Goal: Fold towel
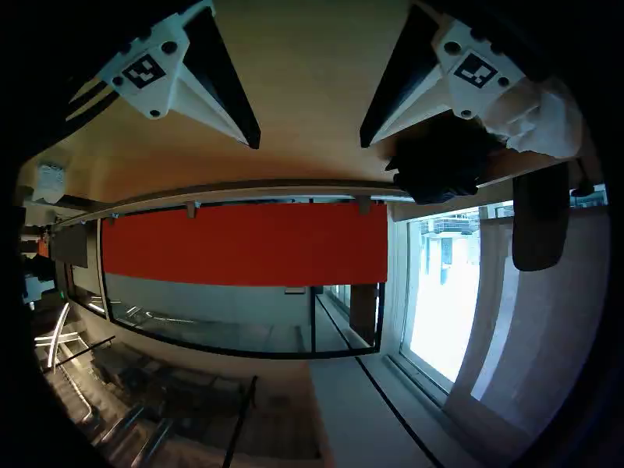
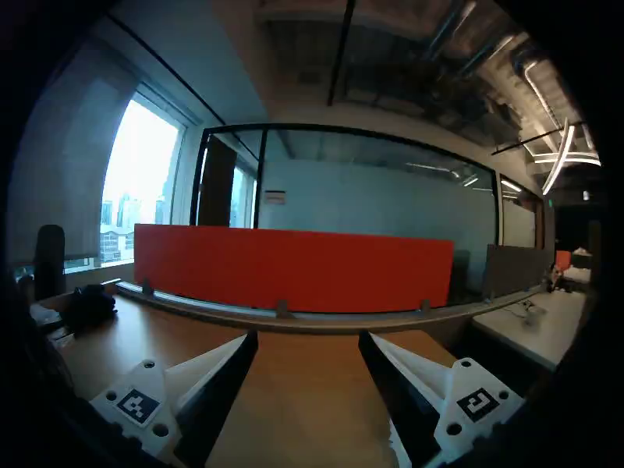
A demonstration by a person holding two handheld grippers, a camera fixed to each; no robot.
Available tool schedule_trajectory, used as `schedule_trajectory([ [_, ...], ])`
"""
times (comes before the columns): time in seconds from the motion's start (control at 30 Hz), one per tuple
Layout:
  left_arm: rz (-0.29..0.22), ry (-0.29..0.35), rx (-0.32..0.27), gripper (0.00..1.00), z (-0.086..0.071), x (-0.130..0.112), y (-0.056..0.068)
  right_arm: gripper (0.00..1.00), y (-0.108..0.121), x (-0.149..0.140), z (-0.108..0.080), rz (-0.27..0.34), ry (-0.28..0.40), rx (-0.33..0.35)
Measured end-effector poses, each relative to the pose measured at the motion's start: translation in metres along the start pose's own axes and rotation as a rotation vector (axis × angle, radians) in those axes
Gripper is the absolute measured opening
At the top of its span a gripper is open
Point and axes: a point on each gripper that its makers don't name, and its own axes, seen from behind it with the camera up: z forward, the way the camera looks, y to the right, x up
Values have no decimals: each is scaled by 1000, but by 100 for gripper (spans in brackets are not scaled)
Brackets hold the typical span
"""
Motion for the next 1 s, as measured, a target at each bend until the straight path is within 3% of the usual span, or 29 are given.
schedule_trajectory([
  [0.2,0,0,0,95,0,-1,0,100,16,-14,0,43,19,-22],
  [0.57,-1,0,0,95,0,0,2,100,22,-53,-1,109,26,-15],
  [1.0,-2,0,0,95,0,0,2,100,19,-102,6,100,12,-25],
])
